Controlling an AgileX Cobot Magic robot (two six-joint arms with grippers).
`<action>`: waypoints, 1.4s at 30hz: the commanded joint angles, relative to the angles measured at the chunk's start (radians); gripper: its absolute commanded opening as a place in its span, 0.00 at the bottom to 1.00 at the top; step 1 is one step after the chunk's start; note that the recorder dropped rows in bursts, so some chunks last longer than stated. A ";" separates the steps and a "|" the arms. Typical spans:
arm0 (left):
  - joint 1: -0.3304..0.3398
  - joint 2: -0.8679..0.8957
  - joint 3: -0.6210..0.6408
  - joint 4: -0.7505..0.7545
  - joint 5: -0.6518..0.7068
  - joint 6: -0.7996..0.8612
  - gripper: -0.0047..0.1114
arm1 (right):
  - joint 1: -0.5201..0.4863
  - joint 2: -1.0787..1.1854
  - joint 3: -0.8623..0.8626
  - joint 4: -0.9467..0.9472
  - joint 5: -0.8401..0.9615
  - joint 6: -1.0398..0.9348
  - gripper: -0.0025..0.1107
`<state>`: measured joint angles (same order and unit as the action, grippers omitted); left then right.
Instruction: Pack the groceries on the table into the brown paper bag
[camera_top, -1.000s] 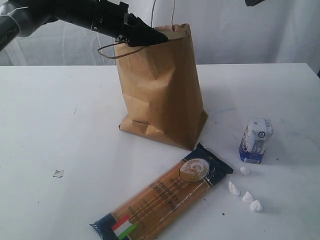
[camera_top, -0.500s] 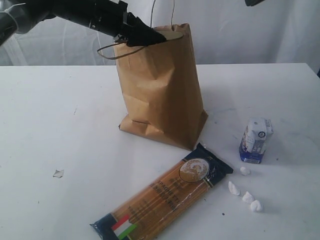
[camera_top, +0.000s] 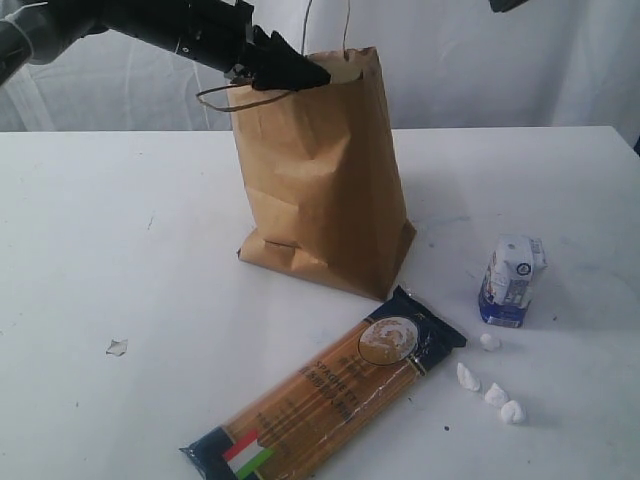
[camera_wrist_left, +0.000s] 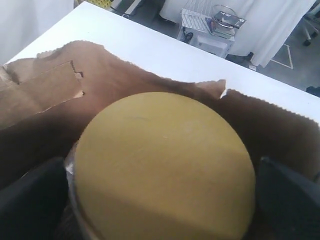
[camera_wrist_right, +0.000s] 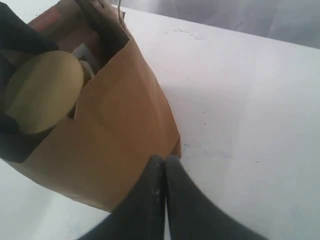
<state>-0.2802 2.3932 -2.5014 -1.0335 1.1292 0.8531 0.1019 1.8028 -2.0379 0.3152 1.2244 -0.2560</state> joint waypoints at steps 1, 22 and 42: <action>0.009 -0.024 -0.001 -0.004 0.092 -0.013 0.95 | -0.003 -0.005 0.004 0.005 -0.003 -0.003 0.02; 0.290 -0.155 -0.001 0.064 0.092 -0.120 0.95 | -0.003 -0.003 0.004 0.005 -0.003 -0.003 0.02; 0.307 -0.248 0.016 0.419 0.092 -0.484 0.05 | -0.003 0.025 0.004 -0.006 -0.003 -0.011 0.02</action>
<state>0.0233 2.1608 -2.4867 -0.6199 1.1326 0.4177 0.1019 1.8271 -2.0379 0.3155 1.2244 -0.2560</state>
